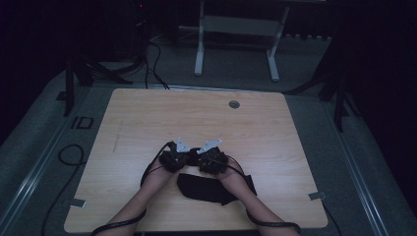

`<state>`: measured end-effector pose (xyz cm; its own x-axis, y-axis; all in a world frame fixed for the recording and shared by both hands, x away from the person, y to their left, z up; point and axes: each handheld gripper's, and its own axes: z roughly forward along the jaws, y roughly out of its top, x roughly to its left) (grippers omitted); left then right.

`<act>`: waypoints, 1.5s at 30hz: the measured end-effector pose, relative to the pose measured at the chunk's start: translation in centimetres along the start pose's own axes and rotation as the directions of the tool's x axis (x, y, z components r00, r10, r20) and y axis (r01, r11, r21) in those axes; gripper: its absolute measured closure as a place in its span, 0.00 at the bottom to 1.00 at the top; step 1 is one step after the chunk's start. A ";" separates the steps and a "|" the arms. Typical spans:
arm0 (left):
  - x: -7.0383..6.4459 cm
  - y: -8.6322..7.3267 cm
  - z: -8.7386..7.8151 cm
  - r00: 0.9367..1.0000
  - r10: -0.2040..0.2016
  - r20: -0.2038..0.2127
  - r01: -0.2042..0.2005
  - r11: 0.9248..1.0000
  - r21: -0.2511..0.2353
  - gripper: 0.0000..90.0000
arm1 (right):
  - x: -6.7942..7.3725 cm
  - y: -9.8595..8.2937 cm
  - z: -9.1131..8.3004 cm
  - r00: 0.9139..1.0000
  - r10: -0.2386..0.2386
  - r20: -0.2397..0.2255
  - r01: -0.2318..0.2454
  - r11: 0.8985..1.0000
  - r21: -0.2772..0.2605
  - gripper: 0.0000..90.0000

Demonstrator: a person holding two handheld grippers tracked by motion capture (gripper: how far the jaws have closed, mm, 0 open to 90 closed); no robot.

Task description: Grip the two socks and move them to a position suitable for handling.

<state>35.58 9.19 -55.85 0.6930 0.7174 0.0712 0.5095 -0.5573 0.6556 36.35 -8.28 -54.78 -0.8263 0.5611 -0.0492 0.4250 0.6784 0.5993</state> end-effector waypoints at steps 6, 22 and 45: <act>0.1 -0.7 -0.7 0.999 0.030 -0.018 -0.029 0.999 0.012 1.00 | -1.9 -0.1 -4.7 0.998 0.060 -0.033 -0.063 0.991 -0.121 0.92; 0.0 -0.8 -0.7 0.999 0.043 -0.029 -0.043 0.999 0.012 0.99 | -10.2 -7.0 -8.9 0.951 0.308 0.013 -0.303 0.943 -0.136 0.90; 0.1 -0.5 -0.6 0.999 0.035 -0.016 -0.035 0.999 0.007 0.95 | -11.6 -8.9 -8.8 0.931 0.357 0.070 -0.344 0.927 -0.147 0.88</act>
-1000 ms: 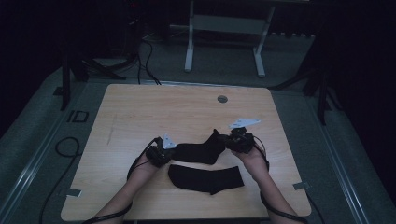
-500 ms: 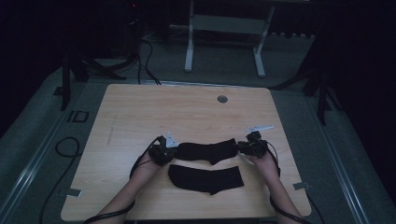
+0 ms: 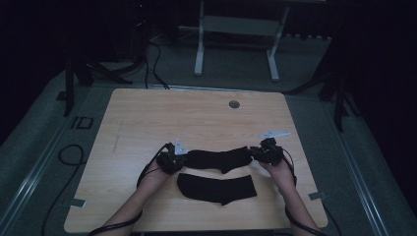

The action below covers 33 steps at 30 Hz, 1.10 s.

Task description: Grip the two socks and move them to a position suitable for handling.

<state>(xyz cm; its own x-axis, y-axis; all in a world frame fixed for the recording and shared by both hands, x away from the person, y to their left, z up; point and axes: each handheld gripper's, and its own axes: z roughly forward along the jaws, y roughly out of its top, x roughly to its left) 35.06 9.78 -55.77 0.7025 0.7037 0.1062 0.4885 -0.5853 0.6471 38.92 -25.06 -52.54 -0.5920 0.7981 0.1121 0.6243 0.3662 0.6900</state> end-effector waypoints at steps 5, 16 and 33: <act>0.2 -0.1 0.0 1.000 -0.005 0.010 0.005 1.000 -0.006 0.95 | 0.3 -0.3 1.6 1.000 -0.025 -0.006 0.025 0.998 0.051 0.98; 0.0 0.2 0.2 1.000 0.006 -0.006 -0.006 1.000 -0.004 0.95 | -0.4 -2.2 1.1 0.999 -0.003 0.043 0.000 0.997 0.071 0.99; -0.8 0.2 -4.6 0.999 -0.022 0.027 0.023 0.999 -0.034 0.56 | 2.7 -3.0 -2.8 0.999 -0.038 -0.027 0.039 0.999 0.032 0.65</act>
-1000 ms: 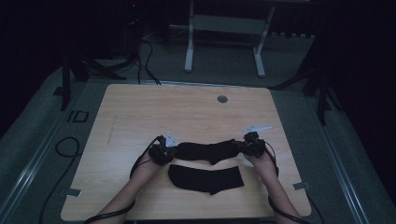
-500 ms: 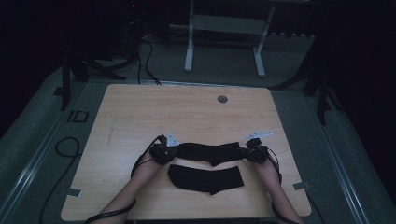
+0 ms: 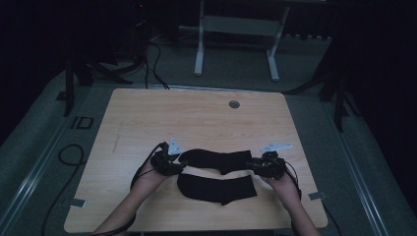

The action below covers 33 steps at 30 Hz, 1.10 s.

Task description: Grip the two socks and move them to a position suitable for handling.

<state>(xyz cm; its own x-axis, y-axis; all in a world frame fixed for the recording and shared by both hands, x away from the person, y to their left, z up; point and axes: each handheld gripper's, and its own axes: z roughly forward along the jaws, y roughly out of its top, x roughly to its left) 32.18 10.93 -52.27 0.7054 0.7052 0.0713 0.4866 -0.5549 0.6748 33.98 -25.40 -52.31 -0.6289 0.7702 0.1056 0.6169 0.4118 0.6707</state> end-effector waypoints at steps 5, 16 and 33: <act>-0.6 -1.0 -0.8 0.999 -0.011 0.052 0.010 0.999 0.031 0.56 | 1.1 -1.6 -0.5 0.999 -0.008 -0.045 0.010 0.999 0.042 0.61; -1.1 -3.0 -0.4 0.986 -0.059 0.157 0.048 0.996 0.073 0.62 | 2.2 -4.0 0.1 0.999 -0.020 -0.047 0.025 0.994 0.106 0.64; -2.2 -4.1 0.1 0.990 -0.057 0.132 0.047 0.996 0.079 0.97 | 3.7 -4.2 0.0 0.994 -0.110 -0.014 0.111 0.989 0.100 0.95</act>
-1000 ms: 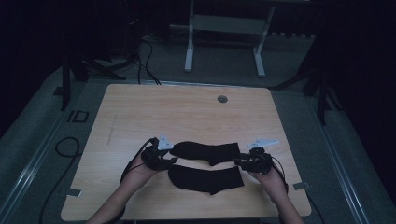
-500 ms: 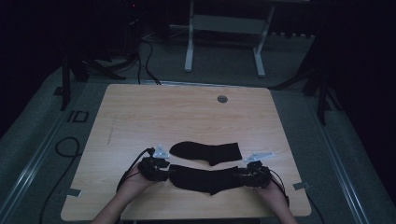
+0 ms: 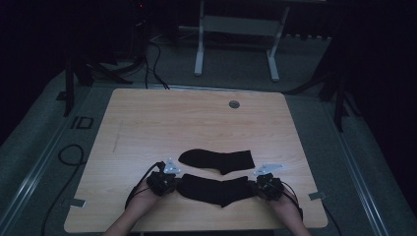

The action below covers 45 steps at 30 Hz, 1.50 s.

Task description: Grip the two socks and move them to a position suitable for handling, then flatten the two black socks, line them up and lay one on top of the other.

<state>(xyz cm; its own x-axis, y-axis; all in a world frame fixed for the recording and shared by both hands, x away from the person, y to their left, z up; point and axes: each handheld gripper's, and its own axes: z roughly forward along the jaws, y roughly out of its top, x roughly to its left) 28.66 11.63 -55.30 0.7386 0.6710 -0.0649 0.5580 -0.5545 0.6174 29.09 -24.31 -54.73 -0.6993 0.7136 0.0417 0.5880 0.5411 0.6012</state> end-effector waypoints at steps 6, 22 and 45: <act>0.3 1.0 -1.6 1.000 -0.014 -0.004 0.014 0.998 -0.061 0.97 | -0.3 1.0 -1.5 1.000 0.011 -0.025 -0.013 0.998 -0.059 0.95; 3.8 6.0 -3.3 0.997 -0.047 -0.058 0.039 0.990 -0.137 0.97 | -4.1 6.7 -3.8 0.997 0.071 0.012 -0.067 0.980 -0.188 0.95; 6.8 5.1 3.2 0.990 -0.125 -0.064 0.122 0.992 -0.045 0.97 | -7.1 5.3 3.2 0.987 0.152 0.059 -0.149 0.987 -0.052 0.93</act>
<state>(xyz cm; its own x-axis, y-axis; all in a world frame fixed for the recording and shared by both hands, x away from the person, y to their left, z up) 37.77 11.83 -55.13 0.6376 0.7650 -0.0909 0.6260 -0.4457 0.6399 38.45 -25.08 -54.43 -0.5766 0.8125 0.0860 0.6641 0.4047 0.6286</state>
